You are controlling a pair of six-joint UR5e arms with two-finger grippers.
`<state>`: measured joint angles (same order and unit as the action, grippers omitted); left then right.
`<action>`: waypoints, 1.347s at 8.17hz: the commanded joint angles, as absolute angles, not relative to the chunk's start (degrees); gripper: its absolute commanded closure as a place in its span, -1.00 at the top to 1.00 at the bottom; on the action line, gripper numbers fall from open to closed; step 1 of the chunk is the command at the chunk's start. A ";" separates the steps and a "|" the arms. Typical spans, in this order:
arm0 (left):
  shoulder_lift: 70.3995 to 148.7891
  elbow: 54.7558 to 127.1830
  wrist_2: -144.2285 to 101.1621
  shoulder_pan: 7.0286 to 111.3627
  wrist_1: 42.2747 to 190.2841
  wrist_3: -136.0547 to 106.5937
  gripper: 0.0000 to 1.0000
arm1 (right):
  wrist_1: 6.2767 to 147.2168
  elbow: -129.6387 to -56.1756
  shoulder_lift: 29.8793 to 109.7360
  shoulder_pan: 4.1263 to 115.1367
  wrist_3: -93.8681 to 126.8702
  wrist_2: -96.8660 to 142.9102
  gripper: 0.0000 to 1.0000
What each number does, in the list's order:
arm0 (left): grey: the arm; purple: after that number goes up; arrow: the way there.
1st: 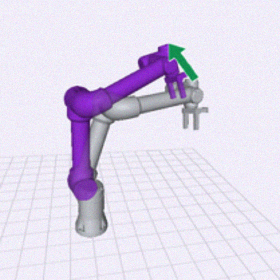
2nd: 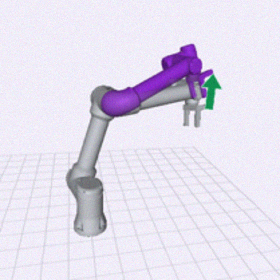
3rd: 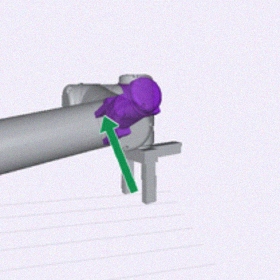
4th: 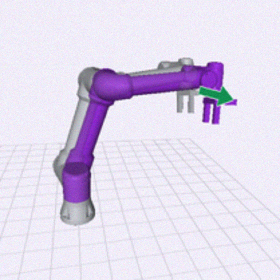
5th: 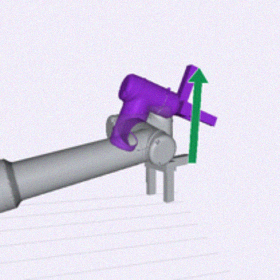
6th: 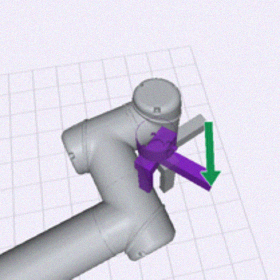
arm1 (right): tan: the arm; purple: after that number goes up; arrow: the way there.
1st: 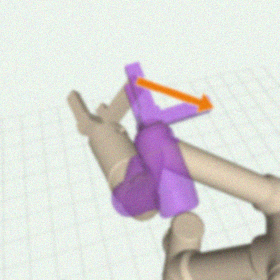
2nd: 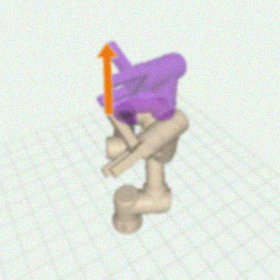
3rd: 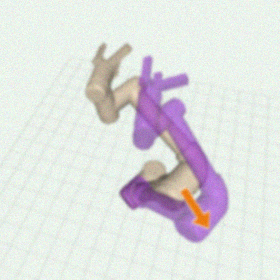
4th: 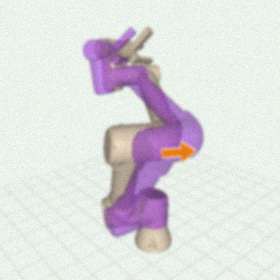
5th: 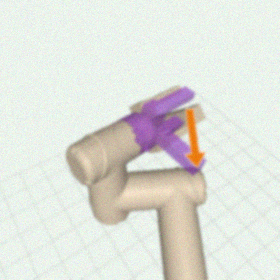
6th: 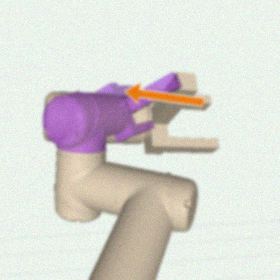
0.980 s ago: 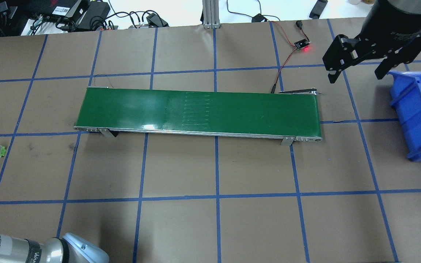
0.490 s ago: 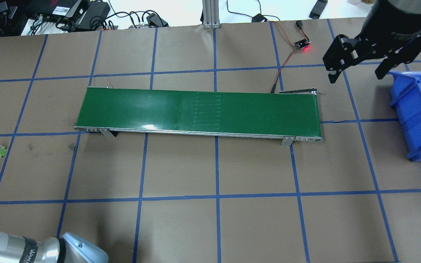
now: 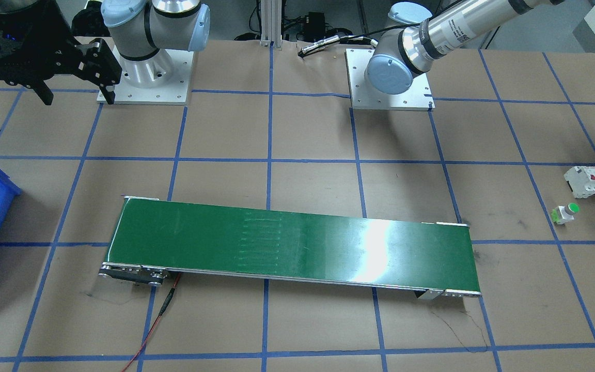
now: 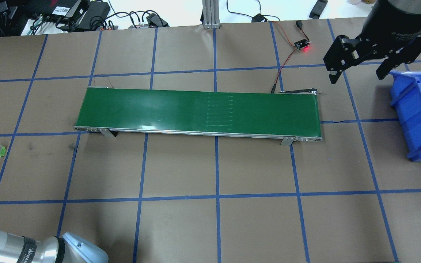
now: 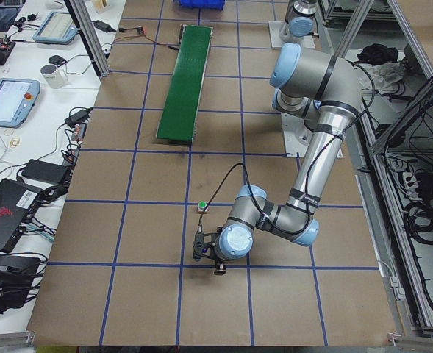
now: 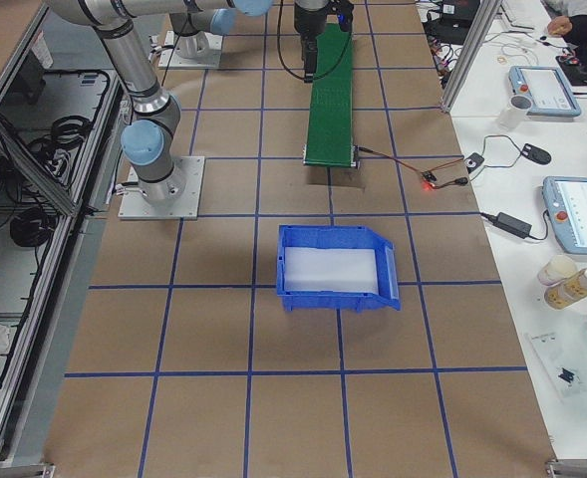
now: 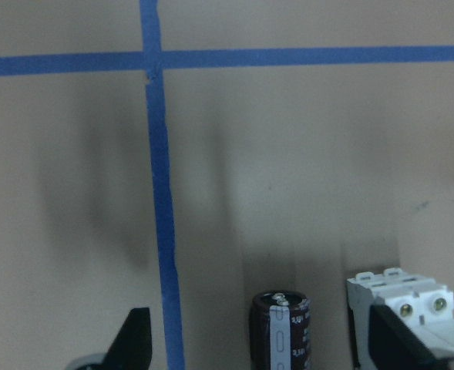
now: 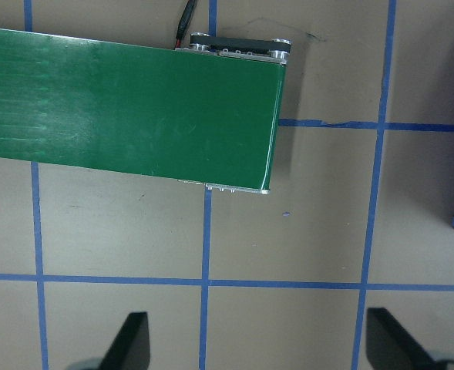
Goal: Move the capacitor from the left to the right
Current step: 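Lower the left gripper over the black capacitor beside the white breaker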
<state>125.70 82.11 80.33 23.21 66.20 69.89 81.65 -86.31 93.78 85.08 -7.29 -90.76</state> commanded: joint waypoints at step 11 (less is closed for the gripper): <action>128.67 82.44 80.24 22.15 66.27 70.84 0.66 | 81.47 -86.31 93.78 85.08 -7.29 -90.79 1.00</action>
<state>128.64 82.35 80.27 22.15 66.25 70.96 81.51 -86.31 93.81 85.08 -7.30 -90.81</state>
